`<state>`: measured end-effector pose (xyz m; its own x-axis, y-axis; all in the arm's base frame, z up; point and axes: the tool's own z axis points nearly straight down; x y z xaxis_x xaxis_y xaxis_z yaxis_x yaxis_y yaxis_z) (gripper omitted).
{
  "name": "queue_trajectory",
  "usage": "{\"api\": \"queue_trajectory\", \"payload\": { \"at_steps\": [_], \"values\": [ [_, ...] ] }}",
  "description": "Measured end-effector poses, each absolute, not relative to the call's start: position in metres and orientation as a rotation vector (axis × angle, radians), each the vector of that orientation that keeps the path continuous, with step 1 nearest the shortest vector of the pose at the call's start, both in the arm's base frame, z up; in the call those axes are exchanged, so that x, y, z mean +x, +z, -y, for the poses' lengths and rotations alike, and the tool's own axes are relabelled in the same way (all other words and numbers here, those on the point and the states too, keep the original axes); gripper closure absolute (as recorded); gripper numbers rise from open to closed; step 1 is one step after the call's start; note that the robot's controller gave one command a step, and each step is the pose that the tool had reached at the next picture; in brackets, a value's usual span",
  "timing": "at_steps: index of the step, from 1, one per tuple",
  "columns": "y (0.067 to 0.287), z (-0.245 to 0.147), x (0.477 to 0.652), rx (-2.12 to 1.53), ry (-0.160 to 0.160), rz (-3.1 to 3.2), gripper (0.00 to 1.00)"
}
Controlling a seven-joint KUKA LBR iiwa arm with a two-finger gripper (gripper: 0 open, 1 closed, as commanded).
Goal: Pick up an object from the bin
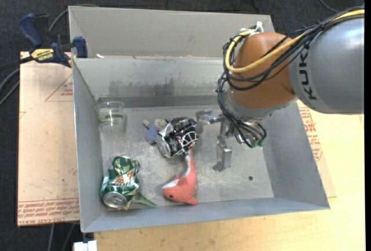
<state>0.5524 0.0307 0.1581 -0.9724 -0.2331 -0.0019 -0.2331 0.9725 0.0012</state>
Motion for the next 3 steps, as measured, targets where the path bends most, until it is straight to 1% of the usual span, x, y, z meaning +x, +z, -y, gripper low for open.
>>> {"api": "queue_trajectory", "payload": {
  "at_steps": [1, 2, 3],
  "values": [
    [0.079, -0.095, 0.581, -0.372, 0.005, -3.107, 0.0],
    [0.079, -0.118, 0.59, -0.508, 0.005, -3.086, 1.0],
    [0.079, -0.118, 0.59, -0.507, 0.005, -3.087, 1.0]
  ]
}}
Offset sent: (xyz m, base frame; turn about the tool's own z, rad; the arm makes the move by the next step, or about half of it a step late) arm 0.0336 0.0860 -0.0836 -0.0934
